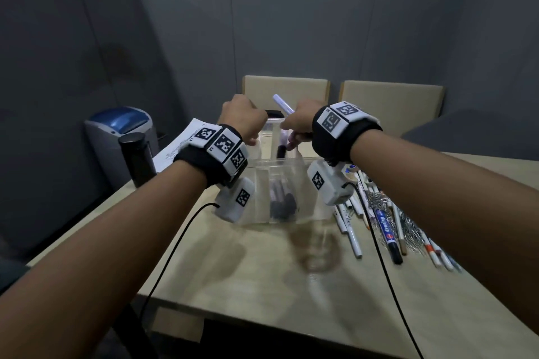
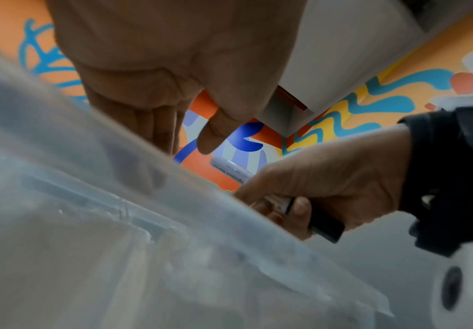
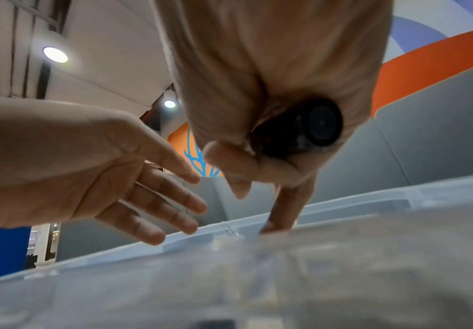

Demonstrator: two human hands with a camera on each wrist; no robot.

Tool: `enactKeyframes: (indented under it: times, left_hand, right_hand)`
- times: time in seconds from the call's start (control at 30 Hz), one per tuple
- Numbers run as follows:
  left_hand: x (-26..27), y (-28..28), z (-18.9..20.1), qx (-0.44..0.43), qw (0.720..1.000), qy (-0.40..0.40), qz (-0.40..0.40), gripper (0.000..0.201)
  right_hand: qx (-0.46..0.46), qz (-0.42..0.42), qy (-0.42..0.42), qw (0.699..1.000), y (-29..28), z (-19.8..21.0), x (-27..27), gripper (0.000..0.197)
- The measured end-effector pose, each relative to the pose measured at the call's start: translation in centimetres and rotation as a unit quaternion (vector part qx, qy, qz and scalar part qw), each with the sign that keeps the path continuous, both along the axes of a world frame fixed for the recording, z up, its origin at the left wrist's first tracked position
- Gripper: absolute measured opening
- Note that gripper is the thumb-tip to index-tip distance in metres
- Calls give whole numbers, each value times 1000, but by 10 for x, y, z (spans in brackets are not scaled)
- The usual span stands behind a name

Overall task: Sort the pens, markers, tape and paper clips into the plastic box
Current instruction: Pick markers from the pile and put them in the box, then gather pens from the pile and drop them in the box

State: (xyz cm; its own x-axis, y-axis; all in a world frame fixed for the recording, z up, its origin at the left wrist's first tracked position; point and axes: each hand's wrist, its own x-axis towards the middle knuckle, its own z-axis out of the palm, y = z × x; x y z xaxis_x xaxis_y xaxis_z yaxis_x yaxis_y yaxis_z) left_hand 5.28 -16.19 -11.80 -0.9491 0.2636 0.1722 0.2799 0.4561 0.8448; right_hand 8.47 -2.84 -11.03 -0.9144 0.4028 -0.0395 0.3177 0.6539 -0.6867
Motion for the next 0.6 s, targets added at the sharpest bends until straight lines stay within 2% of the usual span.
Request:
enactKeyframes:
  times: [0.13,0.2,0.33,0.4,0.47,0.6]
  left_hand:
    - [-4,-12,7,2,999,42,35,21]
    - [-6,-14,8,-9,998,55,37,19]
    - [-6,-14,7,-11,998,57,28,15]
    - [-4,-13,6,-10,997,69,25,16]
    - [-1,-8,5,-4,995,96,17,13]
    - [22,15,11,3,983,181,-42,9]
  right_hand:
    - [-33,4,2,999,-2,-6,-6,8]
    - [-22,15,-18,999,-5,-6,-5,13]
    - [-63,37,-18,997,-13,-4,0,27]
    - [-71,22,-19,997,-16,1,4,13]
    - [-107,1,8,994,-10,8,10,5]
    - [-107,-19,97,989,32,26,46,18]
